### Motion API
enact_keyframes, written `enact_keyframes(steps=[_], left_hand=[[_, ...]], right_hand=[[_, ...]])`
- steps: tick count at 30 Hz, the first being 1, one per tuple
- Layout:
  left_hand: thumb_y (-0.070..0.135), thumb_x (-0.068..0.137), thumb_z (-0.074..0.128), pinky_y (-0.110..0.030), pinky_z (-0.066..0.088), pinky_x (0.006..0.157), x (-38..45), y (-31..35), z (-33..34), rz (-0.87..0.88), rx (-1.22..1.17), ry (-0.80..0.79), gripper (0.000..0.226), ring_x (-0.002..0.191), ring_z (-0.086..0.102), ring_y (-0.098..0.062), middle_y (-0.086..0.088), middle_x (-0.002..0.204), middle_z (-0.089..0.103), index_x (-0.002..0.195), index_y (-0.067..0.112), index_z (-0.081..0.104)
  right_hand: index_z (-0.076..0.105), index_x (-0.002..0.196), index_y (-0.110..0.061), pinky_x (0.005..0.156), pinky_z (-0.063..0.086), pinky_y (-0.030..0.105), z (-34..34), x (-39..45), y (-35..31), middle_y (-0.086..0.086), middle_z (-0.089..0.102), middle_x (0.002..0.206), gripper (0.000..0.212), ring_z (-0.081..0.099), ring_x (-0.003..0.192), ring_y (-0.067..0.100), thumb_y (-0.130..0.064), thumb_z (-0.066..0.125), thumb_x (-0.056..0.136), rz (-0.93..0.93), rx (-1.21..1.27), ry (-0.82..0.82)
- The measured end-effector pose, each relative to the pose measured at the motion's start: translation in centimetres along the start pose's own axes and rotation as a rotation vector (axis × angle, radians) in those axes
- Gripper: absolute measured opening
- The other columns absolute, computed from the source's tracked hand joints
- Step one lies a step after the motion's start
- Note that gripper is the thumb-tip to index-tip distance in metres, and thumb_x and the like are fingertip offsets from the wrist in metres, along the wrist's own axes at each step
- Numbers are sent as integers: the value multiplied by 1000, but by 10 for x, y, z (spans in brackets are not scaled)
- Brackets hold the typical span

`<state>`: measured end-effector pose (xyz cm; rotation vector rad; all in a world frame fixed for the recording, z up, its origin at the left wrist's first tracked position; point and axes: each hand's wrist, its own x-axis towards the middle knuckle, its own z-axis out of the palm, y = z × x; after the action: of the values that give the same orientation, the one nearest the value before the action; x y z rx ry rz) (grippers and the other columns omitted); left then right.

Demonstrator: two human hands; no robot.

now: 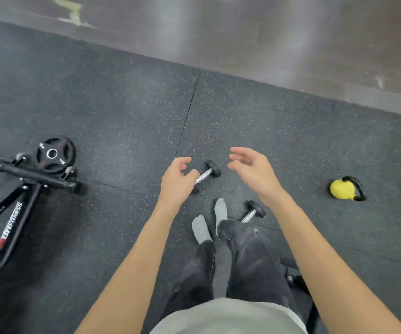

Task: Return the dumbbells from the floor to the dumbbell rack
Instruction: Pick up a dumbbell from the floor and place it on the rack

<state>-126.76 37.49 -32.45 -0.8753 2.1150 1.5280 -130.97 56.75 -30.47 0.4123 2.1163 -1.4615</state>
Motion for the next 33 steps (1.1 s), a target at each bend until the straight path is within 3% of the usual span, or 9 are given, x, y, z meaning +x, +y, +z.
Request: enact_keyframes(steps=[4,11,17,22,24,26,29,31,33], left_hand=[[24,93,63,-34,41,102,66,-5,17,-72,-8,36,46,128,50,-12,4,146,51,138,33,56],[20,94,62,-20,36,87,209,-72,68,-194,-44,165,47,87,48,13,4,140,52,140,28,55],[22,92,66,-29,41,90,333,-191,123,-371,-4,131,63,104,44,-10,-4,142,47,150,23,42],[21,87,70,-34,44,91,418,-293,165,-588,-18,95,86,112,51,-25,-14,147,44,159,14,23],[25,86,73,-37,45,98,440,-324,183,-683,-23,88,93,126,49,-32,-16,152,37,160,11,18],[27,84,76,-42,47,100,455,-348,197,-761,-14,91,97,129,47,-34,-18,154,33,159,6,17],[20,85,78,-32,46,75,472,-371,212,-854,-121,89,95,107,45,-24,-5,136,45,157,5,19],[13,85,79,-29,42,80,480,-387,217,-901,-165,118,95,101,42,-20,1,123,42,160,11,20],[6,84,79,-28,41,80,487,-396,219,-917,-146,126,84,92,48,-19,0,126,47,153,11,32]], right_hand=[[62,139,-26,99,47,25,12,76,3,-8,68,130,47,63,116,5,-17,67,94,59,-30,-47],[58,143,-25,89,43,18,60,231,70,-9,66,132,51,61,118,4,-18,68,94,154,-81,-124],[55,147,-23,97,46,24,110,361,198,-5,64,138,56,61,118,7,-21,69,92,259,-224,-134],[48,152,-17,99,44,23,153,443,308,1,57,149,63,56,132,15,-22,68,92,325,-397,-156],[53,145,-15,89,44,23,165,468,343,5,63,139,55,59,128,21,-20,66,92,342,-498,-156],[61,123,-16,77,49,30,173,488,375,8,71,116,38,67,112,28,-20,68,86,360,-594,-161],[65,106,-13,75,58,34,179,508,409,4,73,97,33,71,91,24,-21,74,75,366,-645,-156],[62,98,-17,74,59,34,180,518,421,0,68,87,30,66,81,21,-19,78,71,339,-638,-157],[62,92,-18,67,59,33,180,525,426,0,65,81,26,63,75,20,-12,74,70,340,-642,-178]])
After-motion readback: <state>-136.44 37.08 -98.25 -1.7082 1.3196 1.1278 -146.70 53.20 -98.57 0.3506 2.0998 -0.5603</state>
